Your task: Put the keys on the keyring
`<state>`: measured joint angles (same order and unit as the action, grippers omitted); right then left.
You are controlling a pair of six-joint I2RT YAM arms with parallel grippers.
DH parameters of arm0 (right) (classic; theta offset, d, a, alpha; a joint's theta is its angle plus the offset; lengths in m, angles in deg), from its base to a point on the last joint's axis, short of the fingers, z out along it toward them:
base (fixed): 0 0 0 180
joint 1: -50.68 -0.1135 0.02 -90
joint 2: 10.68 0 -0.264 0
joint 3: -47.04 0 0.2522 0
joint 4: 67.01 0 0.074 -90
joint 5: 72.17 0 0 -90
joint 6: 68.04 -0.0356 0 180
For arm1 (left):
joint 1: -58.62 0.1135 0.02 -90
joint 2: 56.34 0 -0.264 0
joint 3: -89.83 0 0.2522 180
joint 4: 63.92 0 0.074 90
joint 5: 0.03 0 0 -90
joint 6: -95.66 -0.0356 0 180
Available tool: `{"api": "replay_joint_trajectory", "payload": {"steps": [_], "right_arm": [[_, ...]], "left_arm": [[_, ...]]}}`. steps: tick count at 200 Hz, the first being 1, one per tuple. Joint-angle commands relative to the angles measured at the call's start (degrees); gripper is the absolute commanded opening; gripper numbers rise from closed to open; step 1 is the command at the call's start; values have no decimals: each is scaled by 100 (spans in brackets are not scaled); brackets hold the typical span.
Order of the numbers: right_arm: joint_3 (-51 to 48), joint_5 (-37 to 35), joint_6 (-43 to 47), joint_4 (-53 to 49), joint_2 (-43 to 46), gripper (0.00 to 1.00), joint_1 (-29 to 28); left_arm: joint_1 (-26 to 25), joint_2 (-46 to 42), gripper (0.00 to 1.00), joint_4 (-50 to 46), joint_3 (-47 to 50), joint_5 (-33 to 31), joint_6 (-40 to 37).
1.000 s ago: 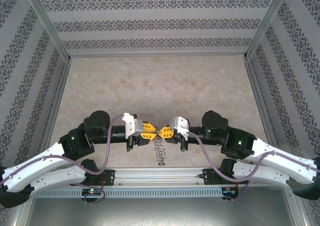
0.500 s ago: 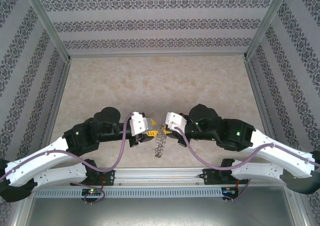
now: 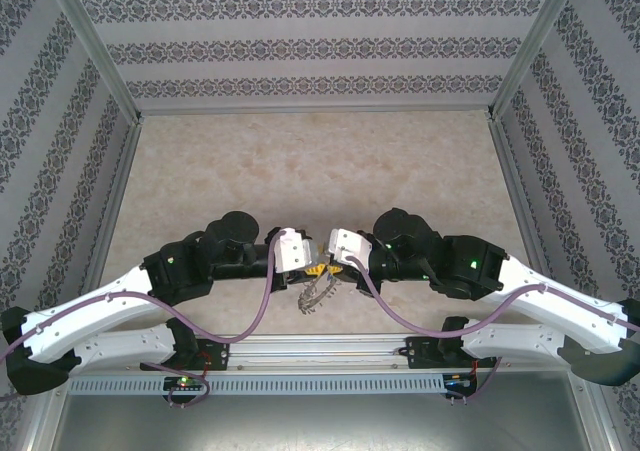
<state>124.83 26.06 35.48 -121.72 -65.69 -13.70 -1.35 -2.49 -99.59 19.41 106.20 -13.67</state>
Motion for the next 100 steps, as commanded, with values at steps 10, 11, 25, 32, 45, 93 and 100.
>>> {"api": "replay_joint_trajectory", "payload": {"steps": [10,11,25,32,45,93,100], "right_arm": [[191,261,37,227,117,0,-56],[190,260,37,228,119,0,-57],[191,275,27,252,148,0,-52],[189,284,17,267,161,0,-57],[183,310,19,278,165,0,-57],[146,407,15,340,209,0,-54],[134,408,17,352,231,0,-56]], "left_arm": [[-75,32,28,47,-160,134,-128],[-76,35,28,43,-165,126,-130],[-76,26,28,5,-146,113,-124],[-77,30,28,-15,-135,129,-117],[-77,48,28,-41,-135,169,-101],[-77,166,23,-76,-174,263,-70],[-77,176,23,-75,-178,270,-70]]}}
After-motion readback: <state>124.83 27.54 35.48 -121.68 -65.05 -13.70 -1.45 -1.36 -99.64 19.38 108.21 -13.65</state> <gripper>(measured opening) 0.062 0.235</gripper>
